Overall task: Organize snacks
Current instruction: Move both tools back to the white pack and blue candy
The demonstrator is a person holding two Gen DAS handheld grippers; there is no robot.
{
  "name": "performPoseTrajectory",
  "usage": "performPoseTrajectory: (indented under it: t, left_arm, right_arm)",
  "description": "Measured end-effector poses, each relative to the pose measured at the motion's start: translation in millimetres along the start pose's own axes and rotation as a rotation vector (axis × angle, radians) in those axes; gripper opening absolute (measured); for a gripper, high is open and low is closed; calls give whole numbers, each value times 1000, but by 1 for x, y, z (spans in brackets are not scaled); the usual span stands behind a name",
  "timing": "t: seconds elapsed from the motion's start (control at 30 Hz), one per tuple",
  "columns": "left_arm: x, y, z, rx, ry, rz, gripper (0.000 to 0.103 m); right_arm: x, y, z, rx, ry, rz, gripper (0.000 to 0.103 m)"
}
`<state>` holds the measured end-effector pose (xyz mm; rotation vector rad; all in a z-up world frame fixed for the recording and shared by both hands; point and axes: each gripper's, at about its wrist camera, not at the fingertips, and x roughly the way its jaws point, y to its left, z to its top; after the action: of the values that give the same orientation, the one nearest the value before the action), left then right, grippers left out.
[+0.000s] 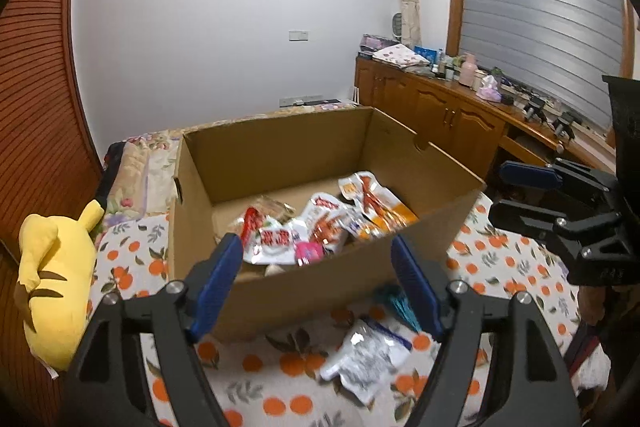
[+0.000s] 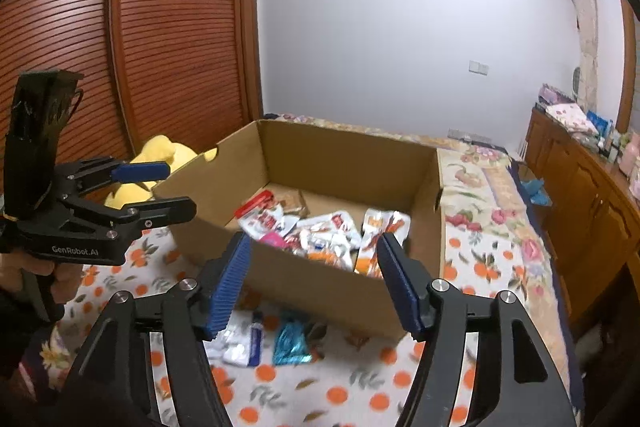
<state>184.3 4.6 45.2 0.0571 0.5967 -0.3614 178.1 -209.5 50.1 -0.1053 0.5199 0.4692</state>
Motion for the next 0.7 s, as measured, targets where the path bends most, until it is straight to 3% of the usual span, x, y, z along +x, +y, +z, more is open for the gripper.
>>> performPoseTrajectory:
  t: [0.33,0.7]
  left_arm:
    - [-5,-14,-47,22,71,-26,77]
    - [20,-20,-84,28,172,-45,77]
  right_arm:
    - [-6,9,-43,25,68,-3,68]
    - [25,24,-65,-4,161,17,68]
